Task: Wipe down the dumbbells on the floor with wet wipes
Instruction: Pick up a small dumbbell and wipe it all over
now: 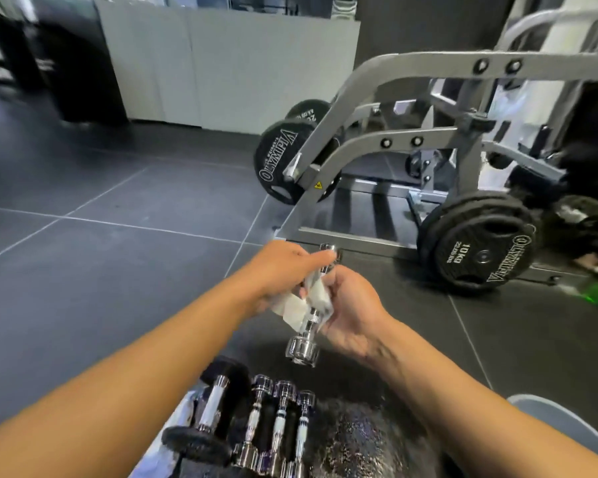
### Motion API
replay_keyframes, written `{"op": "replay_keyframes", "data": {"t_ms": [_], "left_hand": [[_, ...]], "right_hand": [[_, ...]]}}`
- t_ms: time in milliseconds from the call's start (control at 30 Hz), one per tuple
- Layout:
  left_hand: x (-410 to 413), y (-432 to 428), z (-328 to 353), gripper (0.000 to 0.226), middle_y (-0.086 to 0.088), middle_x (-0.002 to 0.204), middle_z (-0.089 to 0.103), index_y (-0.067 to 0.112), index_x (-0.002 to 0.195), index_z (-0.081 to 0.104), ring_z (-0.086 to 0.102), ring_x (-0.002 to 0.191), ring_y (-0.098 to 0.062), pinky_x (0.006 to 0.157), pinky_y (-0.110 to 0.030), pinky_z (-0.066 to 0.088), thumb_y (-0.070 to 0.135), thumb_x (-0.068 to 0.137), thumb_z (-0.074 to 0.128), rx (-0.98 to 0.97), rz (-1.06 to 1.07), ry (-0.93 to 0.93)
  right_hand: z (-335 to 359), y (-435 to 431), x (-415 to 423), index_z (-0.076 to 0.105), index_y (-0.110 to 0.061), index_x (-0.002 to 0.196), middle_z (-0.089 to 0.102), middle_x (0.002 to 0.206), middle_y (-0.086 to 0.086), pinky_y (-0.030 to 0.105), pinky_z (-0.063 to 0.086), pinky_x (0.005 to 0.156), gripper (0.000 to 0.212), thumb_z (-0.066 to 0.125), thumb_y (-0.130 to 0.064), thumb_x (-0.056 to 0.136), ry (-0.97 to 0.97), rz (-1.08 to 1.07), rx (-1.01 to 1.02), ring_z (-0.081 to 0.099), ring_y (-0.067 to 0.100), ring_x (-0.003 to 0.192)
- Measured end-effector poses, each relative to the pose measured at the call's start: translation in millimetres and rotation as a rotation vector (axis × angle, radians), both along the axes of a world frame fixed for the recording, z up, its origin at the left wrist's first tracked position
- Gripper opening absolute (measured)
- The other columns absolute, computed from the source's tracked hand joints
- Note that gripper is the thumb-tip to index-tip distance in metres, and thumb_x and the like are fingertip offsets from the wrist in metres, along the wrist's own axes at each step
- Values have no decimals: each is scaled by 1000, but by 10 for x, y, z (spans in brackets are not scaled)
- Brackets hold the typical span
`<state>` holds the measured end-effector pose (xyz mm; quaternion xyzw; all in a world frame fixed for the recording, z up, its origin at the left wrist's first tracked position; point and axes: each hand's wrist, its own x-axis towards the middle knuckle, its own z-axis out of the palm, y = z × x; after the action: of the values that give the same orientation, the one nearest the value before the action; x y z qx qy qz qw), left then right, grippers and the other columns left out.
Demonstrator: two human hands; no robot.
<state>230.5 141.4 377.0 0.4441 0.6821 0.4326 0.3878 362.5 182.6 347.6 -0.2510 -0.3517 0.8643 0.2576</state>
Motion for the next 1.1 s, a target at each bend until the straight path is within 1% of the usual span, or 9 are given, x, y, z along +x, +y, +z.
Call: {"op": "replay_keyframes", "data": {"t_ms": [67,133,200,267,500,667,800,933,1100], "left_hand": [[89,-72,13,48,-16,65,60,2,78,68,52,56,-22,64,-33,47,50,80,76,-22,26,9],[138,-143,-13,34,-14,61,56,11,71,65,49,54,-21,62,-29,45,43,78,74,-56,39,21],[178,-232,-63,29,-13,61,54,13,71,61,47,49,-21,54,-24,44,38,80,74,-82,58,-39],[205,-290,-143,28,-13,61,53,11,72,60,44,44,-19,46,-20,41,32,81,77,-75,81,-112],[227,-427,-214,17,-4,74,74,6,85,76,64,59,-9,51,-20,46,21,80,83,138,144,-224],[175,-461,-226,15,-2,83,78,12,92,79,69,68,-9,58,-21,50,23,83,82,223,157,-241],[127,-458,-201,17,-4,88,79,14,95,80,70,71,-11,64,-28,52,26,83,82,234,164,-275],[75,-482,-182,14,-2,91,79,14,96,80,74,86,-14,78,-30,58,22,84,82,275,133,-268],[-33,-483,-164,17,7,92,79,21,97,80,72,92,-10,90,-31,53,27,82,83,303,133,-184]], "right_hand": [[7,-96,-17,63,3,107,55,89,20,67,39,110,44,50,-8,66,-26,-10,44,56,37,94],[-3,-190,17,59,-1,103,50,91,20,68,45,104,40,48,-7,65,-54,-2,82,56,38,94],[-13,-302,94,60,-3,101,58,81,17,52,57,88,32,41,-3,76,-83,19,124,64,31,79],[-65,-351,152,62,-6,98,62,72,9,41,52,76,31,36,0,81,-123,15,187,63,20,65],[-155,-344,190,70,-8,108,68,96,16,61,52,92,34,46,-19,87,-206,-30,288,64,36,94],[-176,-361,221,54,4,129,64,104,22,50,44,82,56,60,-31,85,-200,-73,376,58,33,92],[-206,-396,225,50,2,124,60,105,28,51,44,83,63,74,-43,87,-151,-90,452,60,34,94],[-224,-333,250,53,-5,114,67,99,15,45,41,78,45,80,-24,84,-189,-35,576,58,29,88],[-205,-196,307,74,-13,107,71,93,5,37,49,77,15,62,-14,99,-333,-192,642,59,20,85]]}}
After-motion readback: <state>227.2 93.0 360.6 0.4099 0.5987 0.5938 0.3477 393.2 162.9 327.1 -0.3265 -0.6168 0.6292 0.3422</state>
